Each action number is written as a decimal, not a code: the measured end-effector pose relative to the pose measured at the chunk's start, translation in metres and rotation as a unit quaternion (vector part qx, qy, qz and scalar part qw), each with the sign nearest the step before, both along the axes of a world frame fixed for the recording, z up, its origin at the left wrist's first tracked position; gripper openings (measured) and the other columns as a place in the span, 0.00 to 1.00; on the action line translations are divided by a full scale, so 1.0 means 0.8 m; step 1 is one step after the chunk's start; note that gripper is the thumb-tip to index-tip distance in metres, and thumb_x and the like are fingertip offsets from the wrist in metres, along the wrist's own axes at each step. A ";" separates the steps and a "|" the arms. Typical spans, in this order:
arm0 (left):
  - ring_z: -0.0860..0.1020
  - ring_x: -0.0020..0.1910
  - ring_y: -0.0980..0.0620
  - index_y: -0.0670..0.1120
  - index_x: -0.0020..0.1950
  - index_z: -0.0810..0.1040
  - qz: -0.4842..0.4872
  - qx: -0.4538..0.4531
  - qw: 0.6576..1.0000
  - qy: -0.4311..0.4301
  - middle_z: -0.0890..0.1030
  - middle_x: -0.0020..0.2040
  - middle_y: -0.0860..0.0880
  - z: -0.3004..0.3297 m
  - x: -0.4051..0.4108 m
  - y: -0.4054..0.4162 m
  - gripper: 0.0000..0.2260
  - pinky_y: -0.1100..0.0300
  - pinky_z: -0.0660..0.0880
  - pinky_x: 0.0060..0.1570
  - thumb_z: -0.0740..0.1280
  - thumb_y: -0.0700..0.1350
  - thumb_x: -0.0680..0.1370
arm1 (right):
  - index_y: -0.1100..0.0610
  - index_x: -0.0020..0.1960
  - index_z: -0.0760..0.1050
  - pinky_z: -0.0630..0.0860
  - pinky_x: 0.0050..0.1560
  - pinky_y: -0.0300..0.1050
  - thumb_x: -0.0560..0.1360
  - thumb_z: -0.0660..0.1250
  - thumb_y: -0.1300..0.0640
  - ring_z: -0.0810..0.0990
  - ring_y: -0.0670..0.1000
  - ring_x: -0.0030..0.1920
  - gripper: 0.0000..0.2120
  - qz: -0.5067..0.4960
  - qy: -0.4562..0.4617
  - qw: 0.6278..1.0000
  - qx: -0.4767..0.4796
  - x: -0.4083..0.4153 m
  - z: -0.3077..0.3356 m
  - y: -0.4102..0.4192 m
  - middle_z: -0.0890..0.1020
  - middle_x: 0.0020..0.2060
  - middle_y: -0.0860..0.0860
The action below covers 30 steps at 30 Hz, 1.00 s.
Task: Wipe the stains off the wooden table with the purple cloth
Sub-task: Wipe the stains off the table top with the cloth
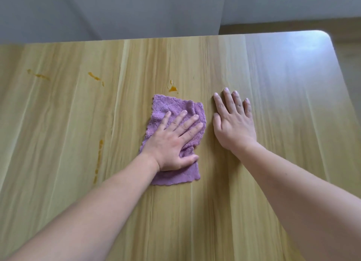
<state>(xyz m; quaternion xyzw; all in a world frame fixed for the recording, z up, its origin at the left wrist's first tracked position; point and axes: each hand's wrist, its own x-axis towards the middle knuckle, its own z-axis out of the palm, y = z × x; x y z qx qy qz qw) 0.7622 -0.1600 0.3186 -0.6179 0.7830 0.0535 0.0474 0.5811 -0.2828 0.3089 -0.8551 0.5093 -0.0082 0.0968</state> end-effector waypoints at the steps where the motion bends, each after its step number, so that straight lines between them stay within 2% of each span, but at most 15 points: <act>1: 0.48 0.79 0.48 0.54 0.80 0.51 0.028 -0.007 0.999 0.015 0.51 0.81 0.52 -0.001 0.001 -0.001 0.36 0.40 0.44 0.75 0.51 0.69 0.75 | 0.46 0.79 0.50 0.39 0.76 0.55 0.77 0.44 0.46 0.44 0.51 0.78 0.29 -0.004 -0.002 1.000 0.000 0.001 0.000 0.000 0.50 0.79 0.48; 3: 0.48 0.79 0.51 0.55 0.79 0.54 0.146 -0.035 0.987 0.049 0.53 0.81 0.53 -0.003 0.001 -0.006 0.31 0.44 0.43 0.76 0.51 0.65 0.78 | 0.46 0.79 0.52 0.40 0.76 0.54 0.77 0.46 0.47 0.46 0.52 0.78 0.29 -0.009 -0.013 1.000 0.000 0.001 0.002 0.004 0.53 0.79 0.49; 6: 0.45 0.79 0.51 0.54 0.80 0.51 0.423 -0.059 0.902 0.058 0.49 0.81 0.53 -0.003 0.005 -0.022 0.30 0.44 0.40 0.76 0.50 0.62 0.79 | 0.49 0.74 0.62 0.48 0.74 0.54 0.75 0.51 0.48 0.57 0.56 0.74 0.27 -0.003 -0.018 1.000 -0.012 0.005 0.011 -0.002 0.65 0.72 0.52; 8: 0.44 0.79 0.50 0.53 0.80 0.49 0.497 -0.058 0.864 0.048 0.48 0.81 0.52 -0.003 0.006 -0.033 0.31 0.41 0.40 0.75 0.46 0.62 0.78 | 0.51 0.65 0.69 0.54 0.67 0.51 0.73 0.52 0.49 0.66 0.58 0.66 0.22 -0.014 -0.030 0.999 -0.030 0.018 0.021 -0.029 0.70 0.61 0.53; 9: 0.44 0.79 0.49 0.52 0.81 0.49 0.503 -0.056 0.861 0.045 0.48 0.81 0.52 -0.004 0.004 -0.034 0.31 0.40 0.41 0.75 0.44 0.61 0.78 | 0.52 0.63 0.70 0.53 0.65 0.50 0.73 0.51 0.49 0.67 0.58 0.64 0.21 -0.028 -0.042 0.998 -0.034 0.026 0.025 -0.043 0.70 0.59 0.53; 11: 0.44 0.79 0.49 0.52 0.80 0.48 0.506 -0.059 0.859 0.048 0.48 0.81 0.52 -0.007 0.005 -0.036 0.31 0.39 0.41 0.75 0.43 0.61 0.78 | 0.51 0.68 0.66 0.50 0.69 0.51 0.75 0.50 0.50 0.63 0.57 0.68 0.23 -0.042 -0.058 0.997 -0.032 0.043 0.031 -0.070 0.68 0.65 0.53; 13: 0.43 0.79 0.48 0.51 0.80 0.47 0.515 -0.053 0.854 0.047 0.47 0.81 0.51 -0.008 0.008 -0.039 0.31 0.38 0.40 0.74 0.41 0.60 0.79 | 0.49 0.77 0.55 0.42 0.75 0.53 0.79 0.48 0.48 0.51 0.53 0.76 0.26 -0.043 -0.043 0.998 -0.002 0.052 0.026 -0.082 0.58 0.75 0.52; 16: 0.40 0.79 0.46 0.49 0.80 0.42 0.482 -0.024 0.876 0.027 0.42 0.81 0.50 -0.008 0.016 -0.048 0.31 0.36 0.38 0.73 0.41 0.59 0.79 | 0.49 0.80 0.43 0.36 0.75 0.57 0.80 0.43 0.45 0.39 0.51 0.78 0.29 -0.023 0.017 0.999 0.017 0.053 0.011 -0.082 0.44 0.79 0.48; 18: 0.37 0.78 0.46 0.49 0.79 0.39 0.364 -0.010 0.931 0.002 0.38 0.80 0.50 -0.007 0.024 -0.055 0.30 0.35 0.36 0.72 0.41 0.59 0.80 | 0.49 0.80 0.43 0.37 0.76 0.58 0.80 0.42 0.44 0.39 0.52 0.78 0.29 -0.020 0.022 1.000 0.008 0.053 0.007 -0.084 0.44 0.79 0.48; 20: 0.36 0.78 0.46 0.49 0.80 0.40 0.163 0.013 0.986 -0.018 0.38 0.80 0.50 -0.003 0.036 -0.065 0.30 0.35 0.37 0.72 0.40 0.59 0.80 | 0.50 0.80 0.44 0.38 0.76 0.58 0.80 0.42 0.44 0.40 0.52 0.78 0.29 -0.019 0.021 1.000 0.004 0.056 0.006 -0.084 0.45 0.79 0.48; 22: 0.38 0.78 0.47 0.51 0.80 0.42 -0.007 0.021 0.999 -0.034 0.42 0.81 0.51 0.000 0.047 -0.079 0.29 0.35 0.37 0.73 0.42 0.59 0.81 | 0.50 0.80 0.45 0.38 0.76 0.58 0.79 0.42 0.44 0.40 0.52 0.78 0.30 -0.021 0.021 1.000 -0.004 0.056 0.006 -0.085 0.45 0.79 0.49; 24: 0.40 0.79 0.48 0.53 0.80 0.42 -0.056 0.020 0.998 -0.035 0.44 0.81 0.53 -0.001 0.057 -0.096 0.28 0.37 0.37 0.73 0.43 0.59 0.81 | 0.50 0.80 0.45 0.39 0.76 0.58 0.79 0.42 0.44 0.41 0.53 0.78 0.30 -0.021 0.015 1.000 -0.006 0.058 0.006 -0.089 0.46 0.79 0.49; 25: 0.41 0.79 0.50 0.54 0.80 0.43 -0.029 0.020 0.999 -0.022 0.44 0.81 0.54 -0.004 0.058 -0.100 0.28 0.38 0.37 0.74 0.43 0.59 0.80 | 0.50 0.80 0.46 0.38 0.76 0.58 0.80 0.42 0.44 0.42 0.53 0.78 0.29 -0.019 0.015 1.000 -0.001 0.057 0.005 -0.089 0.47 0.79 0.49; 27: 0.40 0.79 0.52 0.56 0.80 0.44 0.122 0.011 0.992 0.013 0.44 0.81 0.54 -0.006 0.057 -0.114 0.28 0.39 0.36 0.74 0.43 0.58 0.80 | 0.50 0.80 0.46 0.38 0.76 0.58 0.80 0.42 0.45 0.41 0.53 0.78 0.29 -0.016 0.011 1.000 0.002 0.058 0.006 -0.091 0.47 0.79 0.48; 30: 0.38 0.78 0.50 0.55 0.80 0.42 0.334 0.012 0.942 0.037 0.40 0.80 0.53 -0.004 0.055 -0.141 0.27 0.39 0.35 0.73 0.44 0.58 0.81 | 0.50 0.80 0.45 0.39 0.76 0.58 0.80 0.42 0.45 0.41 0.52 0.78 0.29 -0.019 0.009 1.000 0.006 0.056 0.005 -0.089 0.47 0.79 0.48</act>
